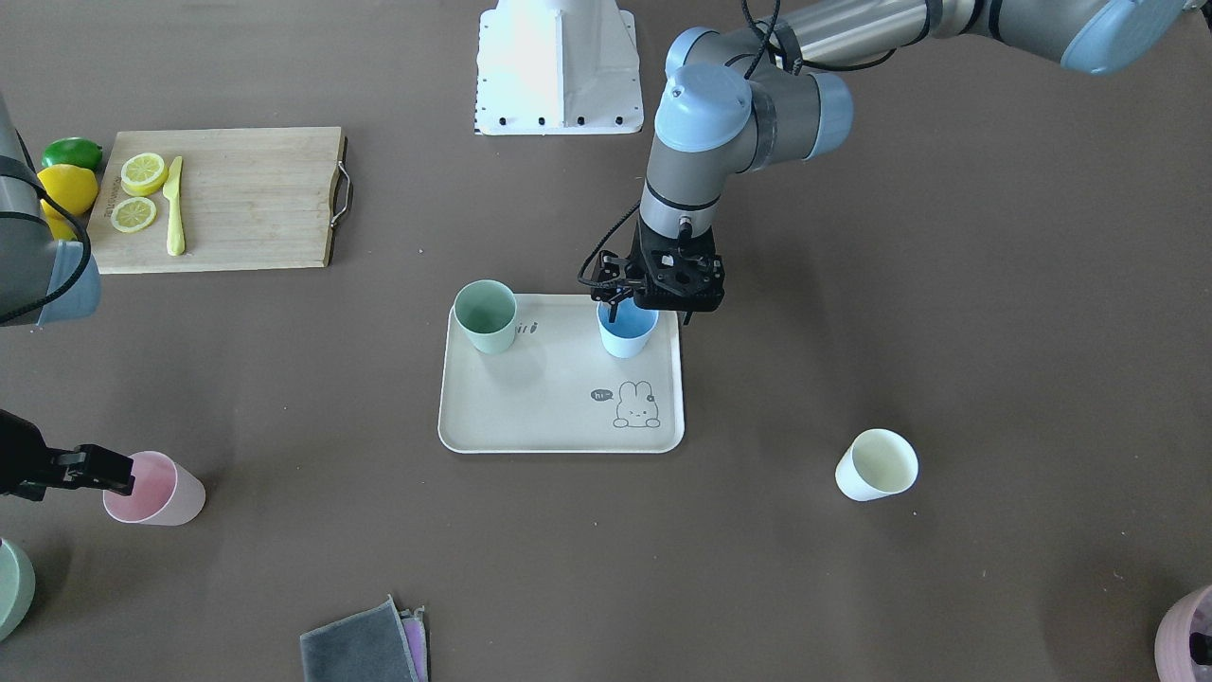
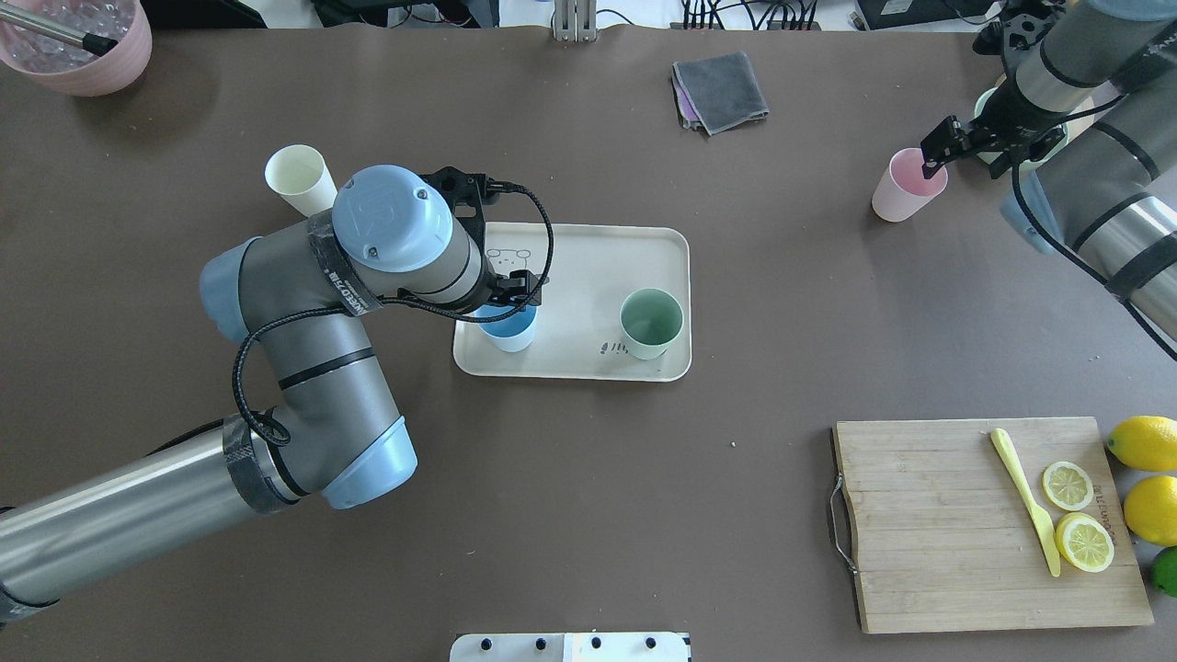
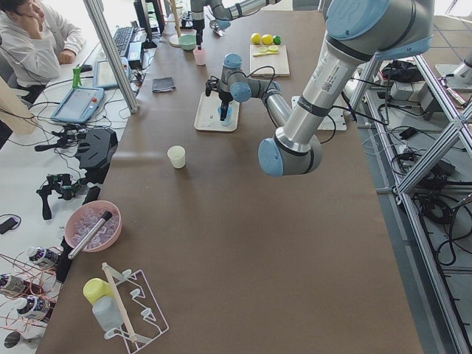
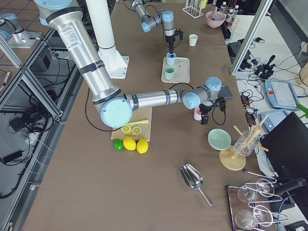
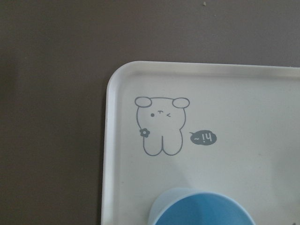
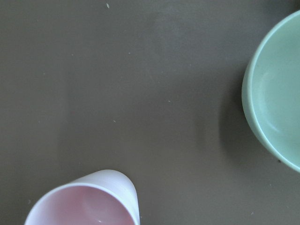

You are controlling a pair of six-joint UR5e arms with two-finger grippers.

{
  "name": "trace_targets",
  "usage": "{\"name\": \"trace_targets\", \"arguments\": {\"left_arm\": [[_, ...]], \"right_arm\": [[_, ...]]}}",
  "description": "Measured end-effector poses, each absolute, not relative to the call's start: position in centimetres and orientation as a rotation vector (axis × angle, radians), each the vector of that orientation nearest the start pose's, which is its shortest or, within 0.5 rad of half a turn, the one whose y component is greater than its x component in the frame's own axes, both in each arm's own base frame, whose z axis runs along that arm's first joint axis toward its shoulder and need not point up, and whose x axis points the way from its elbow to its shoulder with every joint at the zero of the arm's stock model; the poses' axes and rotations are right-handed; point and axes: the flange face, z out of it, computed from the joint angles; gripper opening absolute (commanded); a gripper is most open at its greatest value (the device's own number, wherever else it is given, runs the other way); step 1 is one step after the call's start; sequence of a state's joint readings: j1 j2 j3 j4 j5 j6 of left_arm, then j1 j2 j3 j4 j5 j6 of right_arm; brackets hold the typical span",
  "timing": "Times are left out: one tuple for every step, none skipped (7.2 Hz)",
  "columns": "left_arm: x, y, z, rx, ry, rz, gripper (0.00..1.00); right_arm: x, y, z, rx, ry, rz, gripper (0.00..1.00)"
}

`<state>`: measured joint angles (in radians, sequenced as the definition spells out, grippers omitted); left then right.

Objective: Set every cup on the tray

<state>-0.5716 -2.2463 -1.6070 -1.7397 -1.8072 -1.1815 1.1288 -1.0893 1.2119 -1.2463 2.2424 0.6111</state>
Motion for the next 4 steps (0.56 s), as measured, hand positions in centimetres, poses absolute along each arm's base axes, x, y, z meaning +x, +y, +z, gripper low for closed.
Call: {"name": "trace_targets", "arguments": {"left_arm": [[52.1,-47.9,22.5,0.221,0.875,-0.063,0.97],[49.7,-49.8,23.3,0.239,0.865,-0.045,0.97],[46.0,-52.5,25.1,0.245,0.856,0.001,0.97],[41.1,-55.5,27.7,0.244,0.847,0.046,0.97]], "right_arm": [[-24.6,-67.0,52.1,0.031,-0.785,0.010,0.21],[-25.3,-66.7,52.2,0.024,-0.785,0.005,0.00],[-25.8,-66.5,52.2,0.020,-0.788,0.001,0.00],[-26.4,-66.3,51.9,0.020,-0.791,-0.008,0.00]]}}
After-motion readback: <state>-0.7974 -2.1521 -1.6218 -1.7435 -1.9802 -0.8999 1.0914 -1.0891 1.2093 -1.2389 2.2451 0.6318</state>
